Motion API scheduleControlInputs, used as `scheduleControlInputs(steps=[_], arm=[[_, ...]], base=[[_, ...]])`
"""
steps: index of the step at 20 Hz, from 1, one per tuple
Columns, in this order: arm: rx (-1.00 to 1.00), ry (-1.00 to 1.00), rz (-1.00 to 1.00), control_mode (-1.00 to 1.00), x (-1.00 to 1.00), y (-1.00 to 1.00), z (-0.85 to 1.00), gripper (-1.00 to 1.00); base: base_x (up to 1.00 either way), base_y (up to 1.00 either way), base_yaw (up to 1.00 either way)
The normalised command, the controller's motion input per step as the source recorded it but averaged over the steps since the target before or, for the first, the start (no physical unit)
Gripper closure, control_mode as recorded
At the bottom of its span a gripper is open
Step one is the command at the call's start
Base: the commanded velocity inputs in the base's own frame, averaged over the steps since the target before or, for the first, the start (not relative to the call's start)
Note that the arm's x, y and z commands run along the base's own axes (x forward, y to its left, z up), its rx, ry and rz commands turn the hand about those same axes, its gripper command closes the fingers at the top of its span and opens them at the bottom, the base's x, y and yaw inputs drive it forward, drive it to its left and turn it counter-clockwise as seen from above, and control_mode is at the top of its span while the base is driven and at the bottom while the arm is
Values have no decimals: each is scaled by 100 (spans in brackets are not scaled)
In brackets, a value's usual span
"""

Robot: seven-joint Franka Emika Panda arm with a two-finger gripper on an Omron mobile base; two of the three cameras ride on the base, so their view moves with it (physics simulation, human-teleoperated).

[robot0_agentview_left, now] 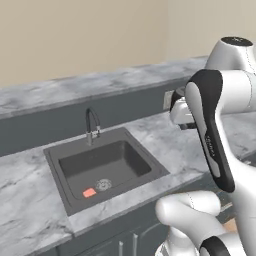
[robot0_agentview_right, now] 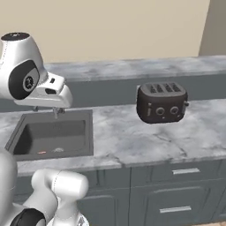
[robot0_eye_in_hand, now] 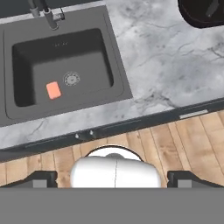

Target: Pick up the bar soap and dish brush from the sink, and place them back in the cabinet, and close the cabinet doors.

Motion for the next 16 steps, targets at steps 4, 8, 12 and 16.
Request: scheduleControlInputs(steps=[4,8,12,16], arm=[[0,0,0,100,0,0,0,-100],[0,0,0,100,0,0,0,-100],[0,0,0,100,0,0,0,-100],[0,0,0,100,0,0,0,-100]], base=[[0,43,42],[0,36,42],[2,42,40],[24,24,27]])
